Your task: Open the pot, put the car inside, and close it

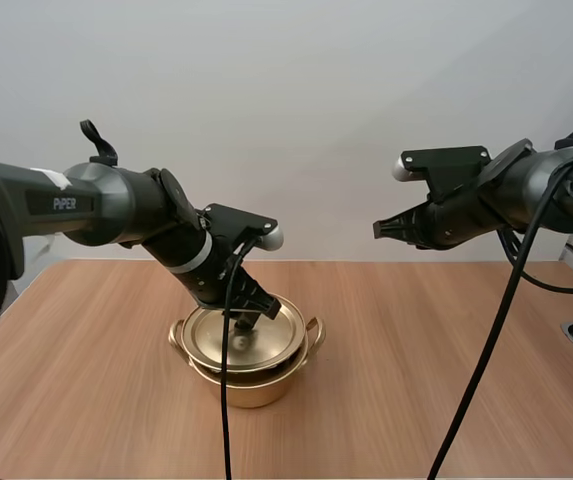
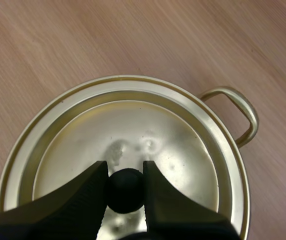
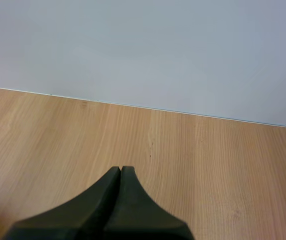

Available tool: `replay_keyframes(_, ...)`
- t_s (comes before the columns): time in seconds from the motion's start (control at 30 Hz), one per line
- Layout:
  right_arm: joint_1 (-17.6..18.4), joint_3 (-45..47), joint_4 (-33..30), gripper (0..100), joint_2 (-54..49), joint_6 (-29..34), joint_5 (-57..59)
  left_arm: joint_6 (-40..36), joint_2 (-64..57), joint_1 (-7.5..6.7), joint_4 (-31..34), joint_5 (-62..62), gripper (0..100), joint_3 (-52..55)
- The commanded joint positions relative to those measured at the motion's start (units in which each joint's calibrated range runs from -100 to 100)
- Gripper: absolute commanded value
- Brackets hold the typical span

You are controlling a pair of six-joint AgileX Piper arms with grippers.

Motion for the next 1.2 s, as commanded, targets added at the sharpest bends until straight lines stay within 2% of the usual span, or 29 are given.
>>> replay_keyframes(0.0, 0.01, 0.01, -0.02, 0, -0.02, 0.03, 0.18, 0.00, -0.26, -0.04, -0.03, -0.14, 69, 0.08)
replay_keyframes(0.03, 0.01, 0.01, -0.02, 0, -0.02, 0.03, 0.18, -0.47, -0.45, -0.04, -0.03, -0.30, 74, -0.26)
replay_keyframes(0.07, 0.01, 0.01, -0.02, 0, -0.02, 0.03, 0.18, -0.47, -0.88, -0.04, -0.03, -0.30, 74, -0.83)
replay_keyframes(0.17, 0.01, 0.01, -0.02, 0, -0.02, 0.03, 0.18, -1.20, -3.11, -0.04, -0.03, 0.43, 68, -3.45)
replay_keyframes(0.2, 0.01, 0.01, 0.38, 0, -0.02, -0.05, 0.16, -1.67, -3.84, -0.04, 0.10, 1.14, 61, -4.42)
replay_keyframes(0.23, 0.01, 0.01, 0.83, 0, -0.02, -0.05, 0.16, -2.52, -4.98, -0.04, 0.53, 1.75, 50, -5.74)
replay_keyframes(0.33, 0.01, 0.01, 2.76, 0, -0.77, -0.05, 1.78, -5.51, -9.27, -0.04, 1.79, 1.72, 6, -8.50)
replay_keyframes(0.37, 0.01, 0.01, 3.68, 0, -1.42, -0.05, 2.76, -6.16, -11.08, -0.04, 2.29, 1.72, 0, -9.21)
replay_keyframes(0.53, 0.01, 0.01, 8.26, 0, -6.87, -0.05, 9.14, -7.43, -21.40, 0.03, 2.82, 0.82, 0, -10.70)
replay_keyframes(0.73, 0.01, 0.01, 9.32, 0, -16.19, -1.58, 19.61, -9.56, -35.37, 0.03, 1.59, -3.89, 0, -10.70)
replay_keyframes(0.83, 0.01, 0.13, 11.48, 0, -20.96, -4.62, 24.67, -16.61, -41.83, 0.03, 4.43, -4.09, 0, -10.70)
replay_keyframes(0.93, 0.01, 0.13, 13.29, 0, -25.13, -4.88, 27.70, -21.21, -46.42, 0.03, 8.62, -7.70, 0, -8.41)
replay_keyframes(1.1, 0.01, 0.13, 13.78, 0, -31.89, -4.88, 31.44, -29.26, -51.90, 0.03, 19.86, -16.65, 0, 1.58)
replay_keyframes(1.17, 0.01, 0.26, 13.78, 0, -33.81, -4.88, 32.74, -32.16, -53.75, 0.03, 22.17, -21.54, 0, 6.85)
